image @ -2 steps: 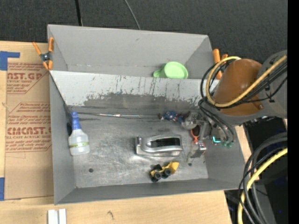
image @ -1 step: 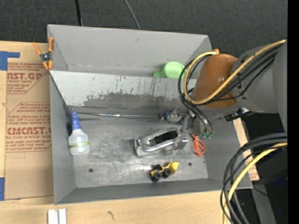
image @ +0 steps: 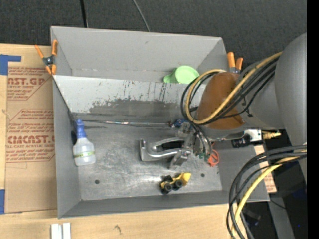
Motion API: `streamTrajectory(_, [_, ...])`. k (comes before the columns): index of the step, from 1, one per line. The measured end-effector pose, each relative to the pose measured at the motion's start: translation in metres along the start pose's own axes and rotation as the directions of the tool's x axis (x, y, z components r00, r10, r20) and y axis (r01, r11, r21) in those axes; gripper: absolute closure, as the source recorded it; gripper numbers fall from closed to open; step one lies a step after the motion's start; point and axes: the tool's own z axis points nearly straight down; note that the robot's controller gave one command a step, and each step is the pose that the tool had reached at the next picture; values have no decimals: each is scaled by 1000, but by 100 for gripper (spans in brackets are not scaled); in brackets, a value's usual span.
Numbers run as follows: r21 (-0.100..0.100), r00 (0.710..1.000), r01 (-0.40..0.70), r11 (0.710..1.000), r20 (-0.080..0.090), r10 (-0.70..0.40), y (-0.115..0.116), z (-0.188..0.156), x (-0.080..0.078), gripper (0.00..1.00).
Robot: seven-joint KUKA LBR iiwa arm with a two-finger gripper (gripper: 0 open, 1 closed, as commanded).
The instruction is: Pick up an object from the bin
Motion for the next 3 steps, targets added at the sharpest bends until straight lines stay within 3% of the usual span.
streamTrajectory(1, [0, 1000, 0, 1000, -1, 0, 0, 0, 0, 100])
streamTrajectory(2, [5, 997, 74, 997, -34, -73, -1, -24, 7, 100])
streamTrajectory(3, [1, 995, 100, 995, -17, -100, -24, -31, 1, 100])
